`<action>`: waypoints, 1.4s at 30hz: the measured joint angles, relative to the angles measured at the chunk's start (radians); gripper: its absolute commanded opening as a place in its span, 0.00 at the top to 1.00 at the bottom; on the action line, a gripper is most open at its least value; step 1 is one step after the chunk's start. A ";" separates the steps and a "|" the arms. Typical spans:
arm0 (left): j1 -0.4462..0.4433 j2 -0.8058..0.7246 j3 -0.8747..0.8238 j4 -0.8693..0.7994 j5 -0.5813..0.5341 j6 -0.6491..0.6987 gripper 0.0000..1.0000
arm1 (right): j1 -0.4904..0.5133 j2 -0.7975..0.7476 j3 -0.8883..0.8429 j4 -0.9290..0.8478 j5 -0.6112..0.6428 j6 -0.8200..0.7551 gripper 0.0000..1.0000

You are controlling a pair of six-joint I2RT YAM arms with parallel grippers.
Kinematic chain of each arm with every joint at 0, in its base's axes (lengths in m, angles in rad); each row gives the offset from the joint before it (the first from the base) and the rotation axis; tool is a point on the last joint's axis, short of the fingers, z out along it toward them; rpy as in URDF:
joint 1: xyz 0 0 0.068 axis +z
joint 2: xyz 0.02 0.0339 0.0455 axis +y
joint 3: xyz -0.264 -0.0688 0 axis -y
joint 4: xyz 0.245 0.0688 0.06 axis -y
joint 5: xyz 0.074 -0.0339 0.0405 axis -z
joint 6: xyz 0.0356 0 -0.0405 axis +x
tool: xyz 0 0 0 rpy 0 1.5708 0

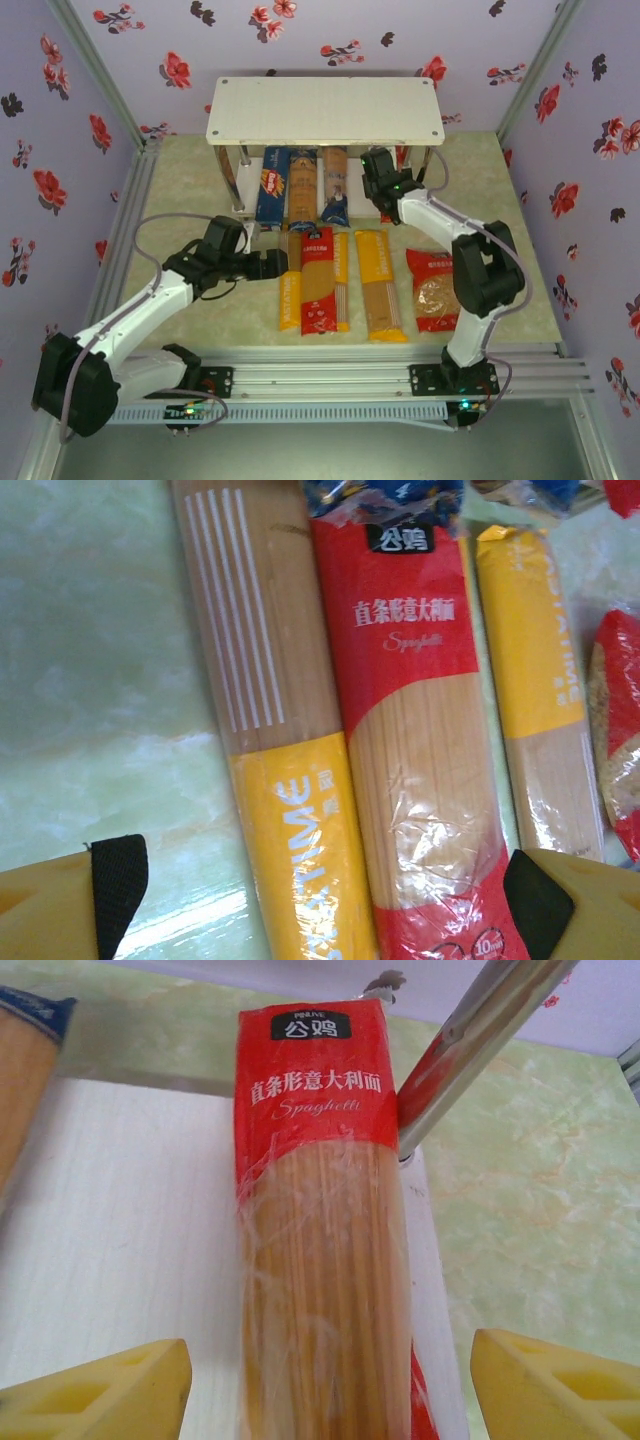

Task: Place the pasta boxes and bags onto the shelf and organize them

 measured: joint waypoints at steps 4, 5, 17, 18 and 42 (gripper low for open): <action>-0.028 -0.023 0.000 0.000 0.015 0.014 0.00 | 0.044 -0.133 -0.112 -0.016 -0.002 0.023 0.23; -0.038 -0.023 0.000 0.000 0.018 0.014 0.00 | 0.055 -0.168 -0.137 -0.026 -0.004 0.036 0.23; -0.280 0.197 0.103 -0.090 -0.132 -0.031 0.00 | 0.137 -0.785 -0.470 -0.280 -0.023 0.255 0.10; -0.296 0.226 0.124 -0.098 -0.146 -0.038 0.00 | 0.137 -0.832 -0.486 -0.300 -0.023 0.265 0.09; -0.412 0.568 0.381 -0.211 -0.222 -0.151 0.00 | 0.135 -0.886 -0.470 -0.360 -0.082 0.244 0.01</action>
